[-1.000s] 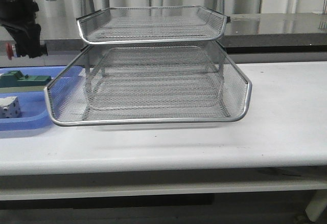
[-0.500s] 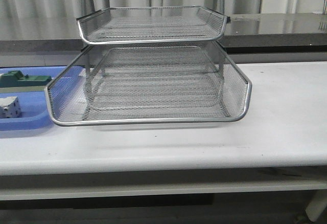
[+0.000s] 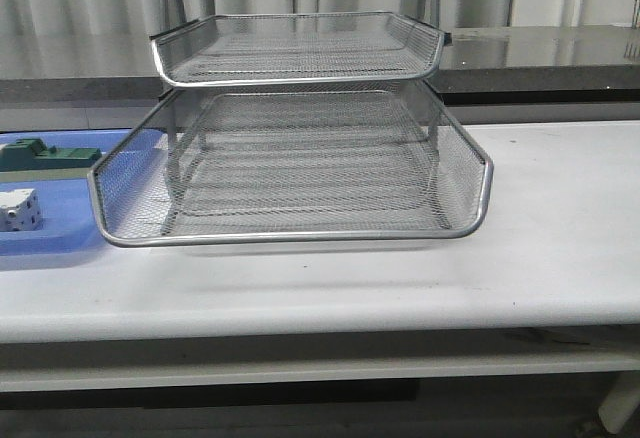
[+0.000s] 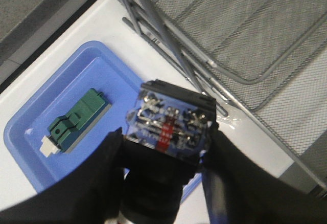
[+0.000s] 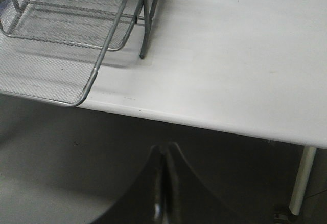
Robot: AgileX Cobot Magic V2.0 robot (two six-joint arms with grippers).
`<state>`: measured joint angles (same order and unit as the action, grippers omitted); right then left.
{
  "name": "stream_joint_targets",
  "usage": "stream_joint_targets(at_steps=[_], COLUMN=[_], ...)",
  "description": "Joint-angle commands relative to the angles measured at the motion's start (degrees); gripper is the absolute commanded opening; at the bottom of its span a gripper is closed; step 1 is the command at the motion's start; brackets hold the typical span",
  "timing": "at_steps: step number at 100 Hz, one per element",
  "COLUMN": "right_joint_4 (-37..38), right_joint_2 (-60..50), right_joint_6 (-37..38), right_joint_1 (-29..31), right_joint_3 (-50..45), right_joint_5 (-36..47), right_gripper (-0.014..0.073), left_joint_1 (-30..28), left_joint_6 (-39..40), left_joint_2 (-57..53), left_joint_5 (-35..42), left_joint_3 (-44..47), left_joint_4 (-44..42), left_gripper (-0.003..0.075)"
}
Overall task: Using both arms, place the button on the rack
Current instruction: 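Lift the red push button and carry it over the pulled-out tier, then lower the button into the tier, open the left gripper, withdraw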
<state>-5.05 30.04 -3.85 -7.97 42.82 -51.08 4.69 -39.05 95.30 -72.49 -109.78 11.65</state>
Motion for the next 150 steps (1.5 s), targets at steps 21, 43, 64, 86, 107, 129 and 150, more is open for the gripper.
stream_joint_targets(at_steps=[21, 43, 64, 86, 107, 129, 150], right_joint_4=[0.24, 0.24, 0.24, 0.24, 0.24, 0.24, 0.24], right_joint_2=[0.23, 0.23, 0.23, 0.23, 0.23, 0.23, 0.23], right_joint_6=[-0.09, -0.09, -0.09, -0.09, -0.09, -0.09, -0.09], right_joint_1=[-0.02, -0.02, -0.02, -0.02, -0.02, -0.02, -0.02], right_joint_3=[1.8, 1.8, 1.8, 1.8, 1.8, 1.8, 1.8], right_joint_5=[3.31, 3.25, 3.25, 3.25, 3.25, 3.25, 3.25], right_gripper=[-0.0068, -0.0068, -0.0068, -0.0068, -0.0068, -0.0068, -0.0068], left_joint_1=[12.85, 23.0, 29.57, 31.97, 31.97, 31.97, 31.97], left_joint_6=[0.47, 0.33, 0.33, 0.33, 0.33, 0.33, 0.44], left_joint_2=[-3.71, 0.23, 6.5, 12.84, 16.99, 17.9, 17.9], left_joint_5=[-0.3, -0.3, -0.3, 0.27, 1.09, 1.65, 1.41], left_joint_3=[0.92, 0.92, 0.92, 0.92, 0.92, 0.78, 0.53], left_joint_4=[2.22, 0.14, -5.24, -9.49, -11.65, -11.65, -11.65], left_gripper=[-0.0015, -0.0015, -0.0021, -0.0021, -0.0021, -0.0017, 0.0188])
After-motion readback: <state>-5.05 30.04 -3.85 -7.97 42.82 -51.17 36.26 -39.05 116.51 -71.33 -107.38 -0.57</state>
